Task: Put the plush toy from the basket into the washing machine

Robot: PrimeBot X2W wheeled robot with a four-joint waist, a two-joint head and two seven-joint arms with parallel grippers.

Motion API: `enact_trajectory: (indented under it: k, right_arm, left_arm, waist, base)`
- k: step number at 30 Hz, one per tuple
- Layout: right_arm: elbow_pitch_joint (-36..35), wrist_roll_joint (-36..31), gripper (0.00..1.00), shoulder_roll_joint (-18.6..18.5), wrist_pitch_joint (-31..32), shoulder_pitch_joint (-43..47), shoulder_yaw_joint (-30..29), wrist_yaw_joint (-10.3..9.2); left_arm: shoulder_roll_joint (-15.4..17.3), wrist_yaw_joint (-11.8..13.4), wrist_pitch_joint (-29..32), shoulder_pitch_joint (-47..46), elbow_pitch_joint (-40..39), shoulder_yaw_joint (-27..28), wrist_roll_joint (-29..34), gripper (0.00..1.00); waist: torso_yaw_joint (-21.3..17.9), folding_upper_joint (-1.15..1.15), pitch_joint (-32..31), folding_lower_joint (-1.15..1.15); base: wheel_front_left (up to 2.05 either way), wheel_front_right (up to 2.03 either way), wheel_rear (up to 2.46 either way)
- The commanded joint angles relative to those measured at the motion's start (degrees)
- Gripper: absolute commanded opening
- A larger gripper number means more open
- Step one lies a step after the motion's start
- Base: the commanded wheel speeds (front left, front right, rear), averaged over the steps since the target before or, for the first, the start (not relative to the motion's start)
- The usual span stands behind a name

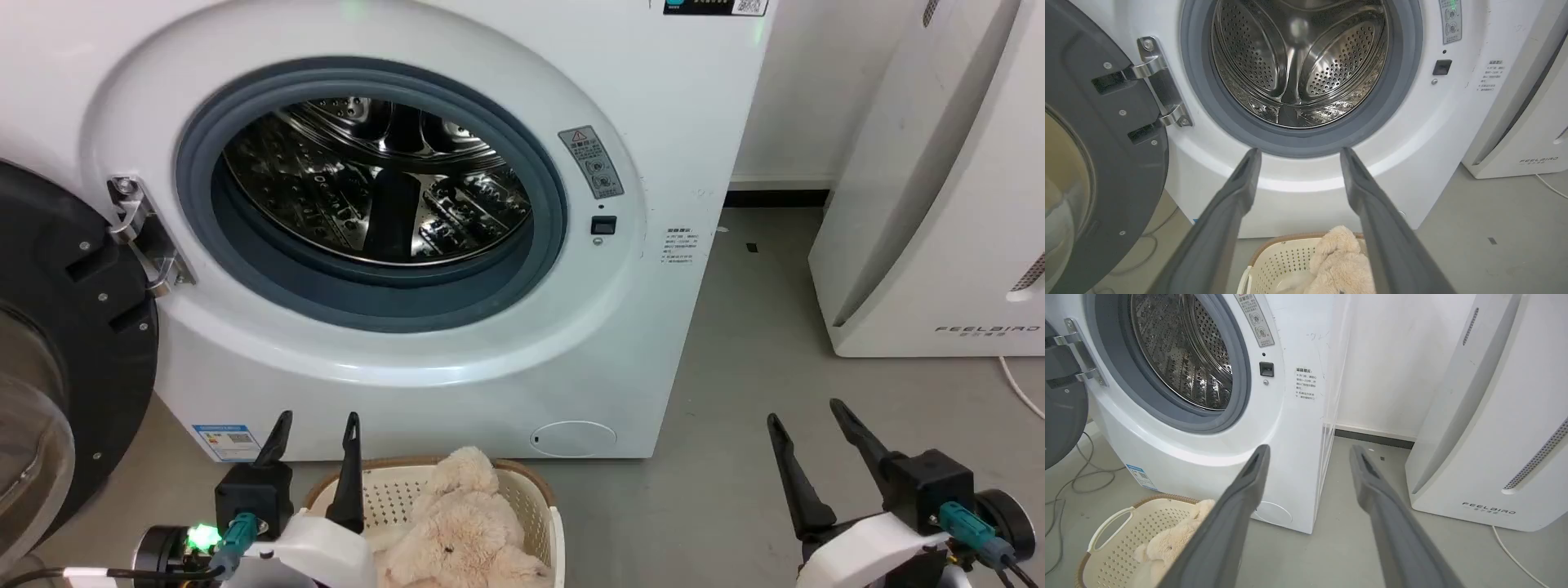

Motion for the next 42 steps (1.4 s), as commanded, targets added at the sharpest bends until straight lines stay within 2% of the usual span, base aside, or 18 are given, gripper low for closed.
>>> enact_trajectory:
  k: [1, 20, 42]
  right_arm:
    - [0.0, 0.3, 1.0, 0.0, -0.7, -0.3, -0.2, 0.0]
    - [-1.2, -0.2, 1.0, 0.0, -3.0, -1.8, -0.8, -0.01]
    - [-3.2, -0.4, 1.0, 0.0, -5.6, -3.9, -1.4, -0.02]
  left_arm:
    - [0.0, 0.3, -0.7, -0.1, 0.5, -0.1, -0.6, 1.0]
    - [0.4, -0.5, -3.0, -3.7, 8.2, -0.9, -2.7, 1.0]
    - [1.2, -2.4, -5.6, -12.7, 25.0, -2.1, -5.2, 1.0]
  waist:
    - [-0.1, 0.0, 0.2, 0.0]
    - [-0.7, 0.0, 4.6, 0.0]
    - [-1.1, 0.0, 12.8, 0.0]
  base:
    - [0.0, 0.0, 0.0]
    - [0.0, 0.0, 0.0]
    - [0.0, 0.0, 0.0]
